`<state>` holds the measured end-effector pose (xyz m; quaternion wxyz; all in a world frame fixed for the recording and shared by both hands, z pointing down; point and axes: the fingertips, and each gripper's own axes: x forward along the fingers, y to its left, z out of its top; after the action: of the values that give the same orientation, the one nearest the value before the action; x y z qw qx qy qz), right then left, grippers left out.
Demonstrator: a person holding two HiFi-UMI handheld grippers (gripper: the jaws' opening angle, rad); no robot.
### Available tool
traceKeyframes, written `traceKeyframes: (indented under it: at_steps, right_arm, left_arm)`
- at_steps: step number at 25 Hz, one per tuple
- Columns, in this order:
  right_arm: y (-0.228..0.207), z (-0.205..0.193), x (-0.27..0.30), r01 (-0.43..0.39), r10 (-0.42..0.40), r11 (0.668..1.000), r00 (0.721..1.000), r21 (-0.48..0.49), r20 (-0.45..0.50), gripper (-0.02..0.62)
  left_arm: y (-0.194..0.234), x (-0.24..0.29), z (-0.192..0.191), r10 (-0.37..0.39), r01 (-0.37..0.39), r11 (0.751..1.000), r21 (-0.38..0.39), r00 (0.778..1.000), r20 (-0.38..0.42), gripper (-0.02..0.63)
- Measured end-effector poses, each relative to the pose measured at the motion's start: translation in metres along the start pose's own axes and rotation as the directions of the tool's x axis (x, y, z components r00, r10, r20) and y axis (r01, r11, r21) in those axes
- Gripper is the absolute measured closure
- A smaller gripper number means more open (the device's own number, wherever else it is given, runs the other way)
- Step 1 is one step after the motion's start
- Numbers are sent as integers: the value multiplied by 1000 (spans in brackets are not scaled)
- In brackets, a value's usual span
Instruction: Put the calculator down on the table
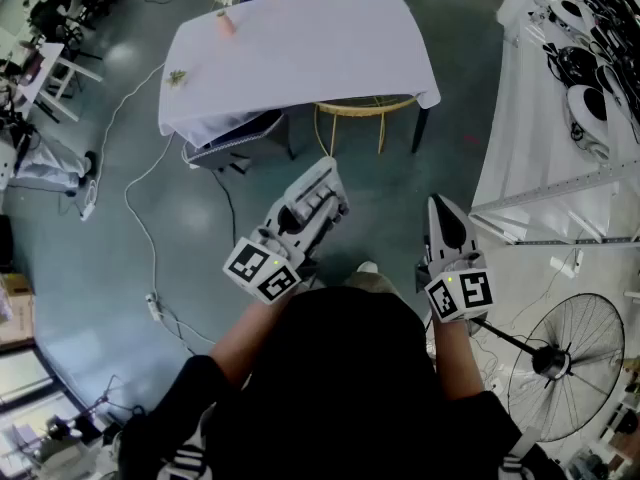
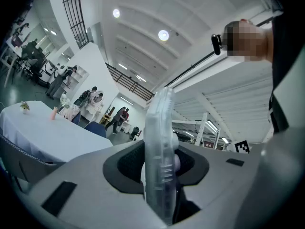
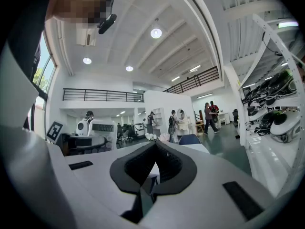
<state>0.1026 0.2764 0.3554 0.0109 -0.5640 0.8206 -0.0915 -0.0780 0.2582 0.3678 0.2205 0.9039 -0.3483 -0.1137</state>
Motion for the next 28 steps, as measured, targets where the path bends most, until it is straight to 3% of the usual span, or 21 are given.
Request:
traceKeyframes:
  at_steps: [11,15,20,28]
  right_arm:
    - [-53,-1,-21,42,-44,997,999,65,29,598]
    - [-72,-3,-29,14,-16,998,999,63,30,598]
    - [-93,-12,-33,-12,10,998,1000,67,22,598]
    - [-103,-20,-11,-11,11,995,1000,99,8,598]
  left_arm:
    - [-13,23,-15,46,-46,999,-12,999,19,476]
    - [-14,33,-21,94,-91,995,-51,994,49,476]
    - [-11,42,-29,151,-148,988,-36,986,72,476]
    - [4,67,-29,138,-136,990,-43,989,58,476]
